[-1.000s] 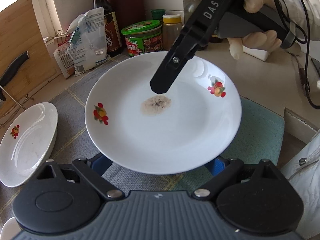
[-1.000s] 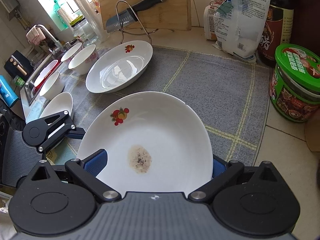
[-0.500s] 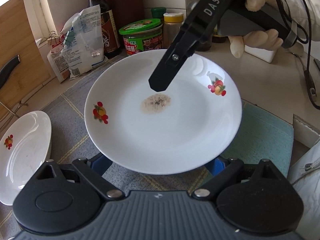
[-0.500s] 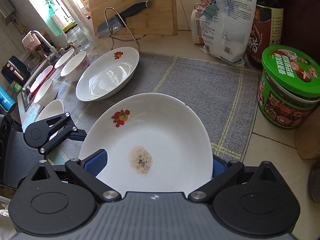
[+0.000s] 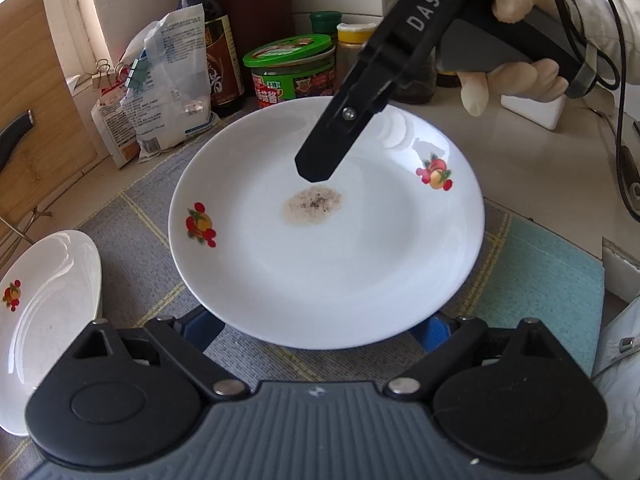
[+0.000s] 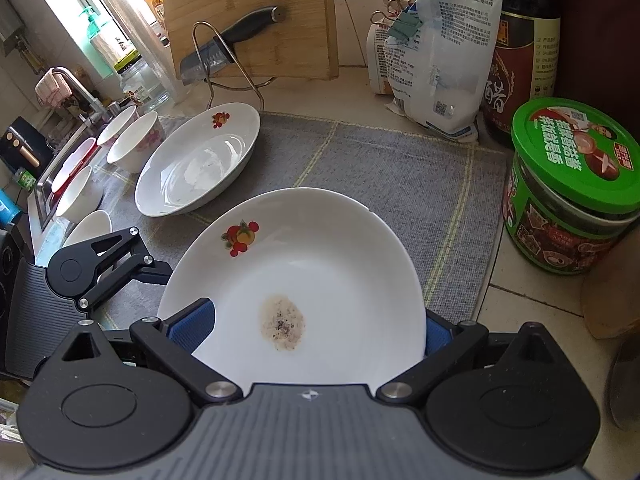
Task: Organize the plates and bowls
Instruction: 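Carry the held stained plate across the towel with the right gripper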
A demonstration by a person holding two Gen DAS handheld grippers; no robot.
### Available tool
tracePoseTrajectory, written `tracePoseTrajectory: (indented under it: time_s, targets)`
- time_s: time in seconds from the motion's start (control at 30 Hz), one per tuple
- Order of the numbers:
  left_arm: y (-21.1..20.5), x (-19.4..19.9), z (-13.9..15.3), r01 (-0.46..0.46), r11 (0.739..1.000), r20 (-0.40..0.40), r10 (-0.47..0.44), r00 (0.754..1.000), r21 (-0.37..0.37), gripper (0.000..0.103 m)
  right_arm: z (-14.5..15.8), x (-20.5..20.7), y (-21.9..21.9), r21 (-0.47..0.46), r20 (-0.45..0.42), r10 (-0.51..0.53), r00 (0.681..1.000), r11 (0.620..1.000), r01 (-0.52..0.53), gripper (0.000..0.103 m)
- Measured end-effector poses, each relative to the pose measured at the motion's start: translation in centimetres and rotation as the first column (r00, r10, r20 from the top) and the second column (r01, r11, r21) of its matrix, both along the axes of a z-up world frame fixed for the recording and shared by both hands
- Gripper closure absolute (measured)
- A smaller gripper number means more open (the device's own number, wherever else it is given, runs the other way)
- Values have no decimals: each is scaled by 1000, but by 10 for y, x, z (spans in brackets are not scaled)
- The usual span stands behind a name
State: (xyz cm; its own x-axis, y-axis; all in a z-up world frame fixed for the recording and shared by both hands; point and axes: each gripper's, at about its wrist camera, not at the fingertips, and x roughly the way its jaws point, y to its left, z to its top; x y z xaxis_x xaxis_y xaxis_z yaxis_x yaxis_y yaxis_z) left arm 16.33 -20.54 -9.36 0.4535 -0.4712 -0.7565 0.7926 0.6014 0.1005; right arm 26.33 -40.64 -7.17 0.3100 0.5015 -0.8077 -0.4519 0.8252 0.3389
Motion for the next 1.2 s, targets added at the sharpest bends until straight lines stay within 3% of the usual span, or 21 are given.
tracePoseTrajectory:
  time_s: [0.7, 1.0, 1.2]
  targets:
    - [-8, 14, -6, -19, 1000, -21, 19, 1000, 3, 7, -10, 14, -4, -16, -4, -14, 1000, 1000, 14, 0]
    - [-8, 20, -8, -43, 999, -59, 41, 997, -23, 7, -17, 18, -4, -40, -12, -27, 1000, 999, 27, 0]
    - [-8, 14, -6, -37, 999, -42, 36, 998, -26, 7, -20, 16, -1, -89, 10, -30, 999, 996, 31, 0]
